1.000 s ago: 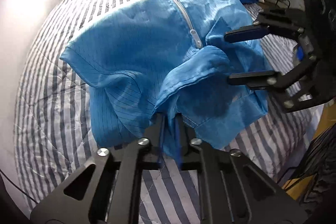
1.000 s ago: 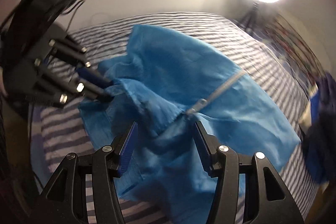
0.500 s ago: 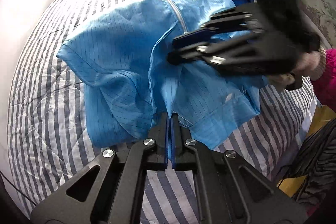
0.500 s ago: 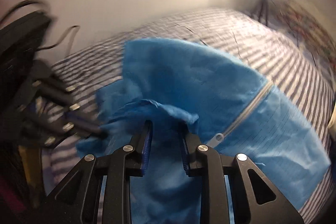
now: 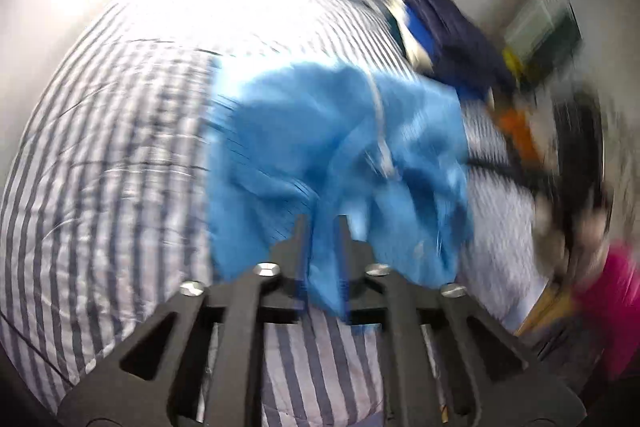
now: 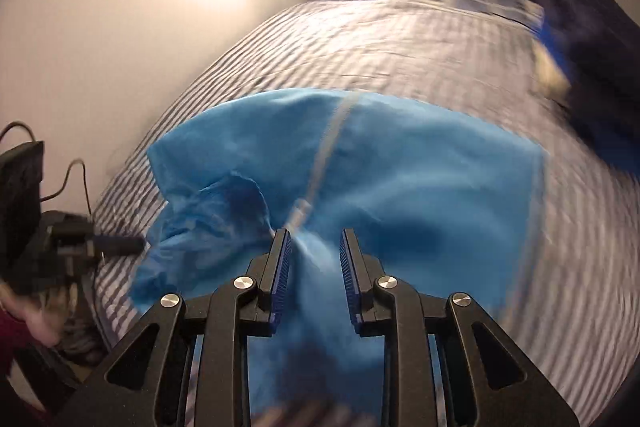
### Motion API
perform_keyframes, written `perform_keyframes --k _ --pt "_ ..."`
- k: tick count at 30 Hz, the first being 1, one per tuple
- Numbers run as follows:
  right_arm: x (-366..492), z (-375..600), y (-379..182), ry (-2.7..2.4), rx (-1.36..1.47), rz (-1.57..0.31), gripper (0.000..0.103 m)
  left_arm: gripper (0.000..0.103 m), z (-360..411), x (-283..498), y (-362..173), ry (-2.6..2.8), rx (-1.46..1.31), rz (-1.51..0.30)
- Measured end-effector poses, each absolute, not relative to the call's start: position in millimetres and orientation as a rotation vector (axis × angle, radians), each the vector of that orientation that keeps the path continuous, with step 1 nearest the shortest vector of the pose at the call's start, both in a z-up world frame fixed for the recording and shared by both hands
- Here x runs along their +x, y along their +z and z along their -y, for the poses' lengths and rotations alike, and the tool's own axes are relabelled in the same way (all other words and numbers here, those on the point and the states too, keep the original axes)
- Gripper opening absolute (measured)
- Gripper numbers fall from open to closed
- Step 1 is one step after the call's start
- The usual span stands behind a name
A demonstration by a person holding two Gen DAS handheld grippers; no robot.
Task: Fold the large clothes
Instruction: 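Grasp the folded jacket again with both tools and lift it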
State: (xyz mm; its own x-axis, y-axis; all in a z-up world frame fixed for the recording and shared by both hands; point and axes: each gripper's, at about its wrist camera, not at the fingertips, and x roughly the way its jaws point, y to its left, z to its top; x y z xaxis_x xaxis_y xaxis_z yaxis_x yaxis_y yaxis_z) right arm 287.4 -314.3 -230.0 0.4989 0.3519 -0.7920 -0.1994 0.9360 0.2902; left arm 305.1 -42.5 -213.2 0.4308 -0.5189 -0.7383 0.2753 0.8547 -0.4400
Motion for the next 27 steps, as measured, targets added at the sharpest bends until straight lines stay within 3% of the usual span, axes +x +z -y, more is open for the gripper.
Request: perform_keyframes --k 2,3,7,10,15,16,18,19,20,21,27 --pt "271.4 331.0 -232.9 0.299 0.233 -1.008 0.046 0.052 17.6 318.9 -211.2 -0.463 -0.415 -1.011" --pt "259.7 343.5 -235.9 0.268 0.279 -1.015 0.048 0.057 8.2 325.6 -212.4 -0.458 -0.482 -1.016" --pt "250.6 368.4 -239.0 0.253 0.469 -1.006 0.048 0.058 -10.5 358.6 -225.2 -0.431 -0.641 -1.082" --pt "258.2 380.0 -243.6 0.254 0.529 -1.006 0.056 0.059 -11.7 379.9 -236.7 -0.422 -0.689 -1.124" --pt "282.1 401.8 -264.9 0.236 0.672 -1.029 0.057 0.059 -11.0 393.8 -263.2 -0.421 -0.830 -1.179" --pt "287.0 403.7 -270.2 0.230 0.689 -1.033 0.057 0.057 -10.4 396.6 -265.4 -0.427 -0.832 -1.182" --pt "294.2 400.9 -277.7 0.238 0.700 -1.035 0.056 0.025 -7.3 399.8 -267.1 -0.421 -0.803 -1.184" --pt "294.8 399.4 -280.6 0.246 0.700 -1.034 0.055 0.018 -6.2 400.7 -267.6 -0.423 -0.786 -1.190" --pt "296.1 396.4 -281.1 0.265 0.701 -1.025 0.034 0.009 -5.8 400.9 -267.3 -0.427 -0.775 -1.193" --pt "297.8 393.7 -283.7 0.295 0.710 -1.023 0.002 0.006 -0.7 403.7 -266.3 -0.429 -0.763 -1.191" --pt "273.1 390.1 -255.5 0.368 0.787 -0.931 0.001 0.002 15.3 406.2 -247.3 -0.459 -0.719 -1.168"
